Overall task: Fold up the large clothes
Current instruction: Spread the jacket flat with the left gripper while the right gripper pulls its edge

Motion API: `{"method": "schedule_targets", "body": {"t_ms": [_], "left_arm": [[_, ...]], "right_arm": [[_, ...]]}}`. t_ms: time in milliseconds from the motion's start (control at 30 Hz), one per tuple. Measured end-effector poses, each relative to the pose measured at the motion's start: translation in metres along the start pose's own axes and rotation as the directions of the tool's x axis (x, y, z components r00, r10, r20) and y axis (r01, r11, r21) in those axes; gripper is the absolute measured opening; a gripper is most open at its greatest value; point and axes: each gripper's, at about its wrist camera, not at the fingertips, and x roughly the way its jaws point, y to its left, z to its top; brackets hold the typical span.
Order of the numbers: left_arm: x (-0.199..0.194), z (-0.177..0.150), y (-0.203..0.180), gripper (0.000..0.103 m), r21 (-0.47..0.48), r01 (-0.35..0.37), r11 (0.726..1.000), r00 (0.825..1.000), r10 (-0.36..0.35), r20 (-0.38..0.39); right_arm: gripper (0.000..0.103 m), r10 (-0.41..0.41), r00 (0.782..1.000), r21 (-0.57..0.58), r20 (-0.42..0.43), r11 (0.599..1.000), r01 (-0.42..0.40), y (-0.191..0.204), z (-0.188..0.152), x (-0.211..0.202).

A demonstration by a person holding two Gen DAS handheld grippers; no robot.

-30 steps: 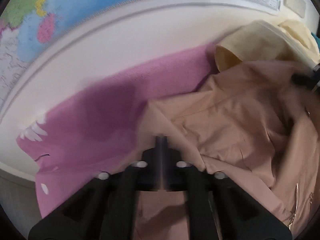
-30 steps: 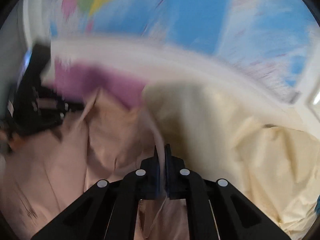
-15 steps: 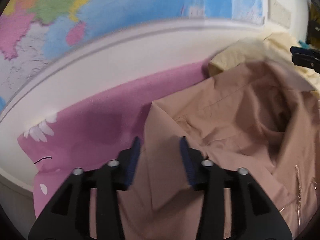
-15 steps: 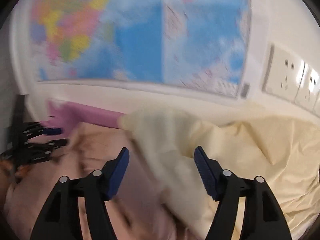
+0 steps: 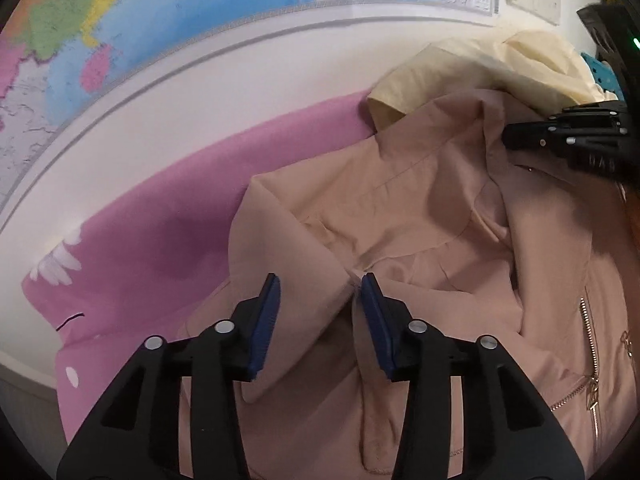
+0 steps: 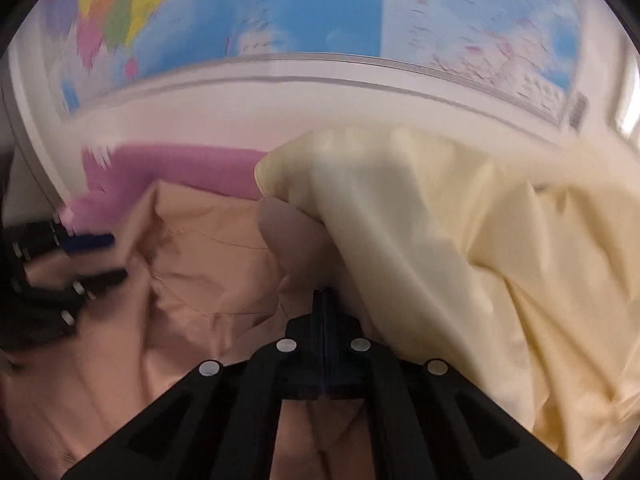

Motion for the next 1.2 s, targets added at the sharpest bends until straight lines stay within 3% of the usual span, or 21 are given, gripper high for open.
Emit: {"method": "schedule_targets", "body": {"t_ms": [67,133,200,267,333,433,500,633,733,900,967,1000,1033,1133,1200], "left_arm": [[-0.022,-0.011,-0.005,0.071,0.025,-0.033,0.999,0.997,0.031,0.070],[-0.044,-0.028,-0.007,0.074,0.048,-0.056,0.997,0.992,0.050,0.113],[-0.056,-0.043,-0.007,0.074,0.053,-0.061,0.997,0.992,0.055,0.117],[-0.068,-0.058,-0.008,0.074,0.056,-0.046,0.997,0.993,0.039,0.113],[-0.079,-0.074,-0.010,0.074,0.063,-0.025,0.998,0.995,0.018,0.102],[-0.092,-0.082,-0.027,0.074,0.065,0.034,0.997,0.994,-0.040,0.100],[-0.100,-0.086,-0.036,0.076,0.075,0.074,0.994,0.991,-0.082,0.109],[-0.113,-0.087,-0.065,0.076,0.091,0.140,0.986,0.981,-0.150,0.121],[-0.118,-0.085,-0.086,0.078,0.116,0.170,0.978,0.974,-0.185,0.131],[-0.112,-0.081,-0.117,0.078,0.124,0.203,0.971,0.972,-0.215,0.097],[-0.111,-0.081,-0.126,0.078,0.122,0.206,0.971,0.972,-0.217,0.090],[-0.111,-0.082,-0.129,0.078,0.123,0.205,0.971,0.972,-0.217,0.089],[-0.111,-0.082,-0.133,0.078,0.121,0.212,0.970,0.972,-0.222,0.082],[-0.112,-0.085,-0.140,0.078,0.121,0.215,0.969,0.972,-0.224,0.067],[-0.115,-0.087,-0.143,0.078,0.124,0.221,0.967,0.971,-0.231,0.068]], "right_arm": [[0.015,0.022,0.999,0.000,0.035,1.000,-0.022,0.000,-0.008,-0.023],[0.055,0.056,0.994,0.012,0.090,0.998,-0.057,-0.008,-0.026,-0.062],[0.065,0.028,0.991,0.043,0.130,0.999,-0.033,-0.015,-0.043,-0.095],[0.066,-0.007,0.990,0.109,0.142,0.994,-0.008,-0.034,-0.072,-0.131],[0.075,-0.034,0.989,0.177,0.143,0.984,0.008,-0.053,-0.104,-0.160],[0.077,-0.167,0.983,0.287,0.072,0.948,0.139,-0.091,-0.171,-0.198],[0.078,-0.209,0.978,0.352,0.023,0.917,0.188,-0.105,-0.210,-0.210],[0.084,-0.232,0.972,0.524,-0.028,0.825,0.211,-0.124,-0.289,-0.235],[0.085,-0.140,0.990,0.588,-0.007,0.800,0.117,-0.117,-0.330,-0.235],[0.084,-0.045,0.999,0.523,-0.010,0.851,0.043,-0.080,-0.342,-0.220],[0.064,-0.062,0.997,0.457,-0.050,0.886,0.078,-0.064,-0.339,-0.209],[0.046,-0.105,0.993,0.421,-0.063,0.899,0.121,-0.059,-0.337,-0.207],[0.006,-0.123,0.989,0.385,-0.082,0.911,0.145,-0.057,-0.334,-0.205],[0.005,-0.206,0.977,0.385,-0.062,0.898,0.214,-0.072,-0.324,-0.225],[0.005,-0.327,0.944,0.367,-0.031,0.875,0.315,-0.084,-0.309,-0.251]]}}
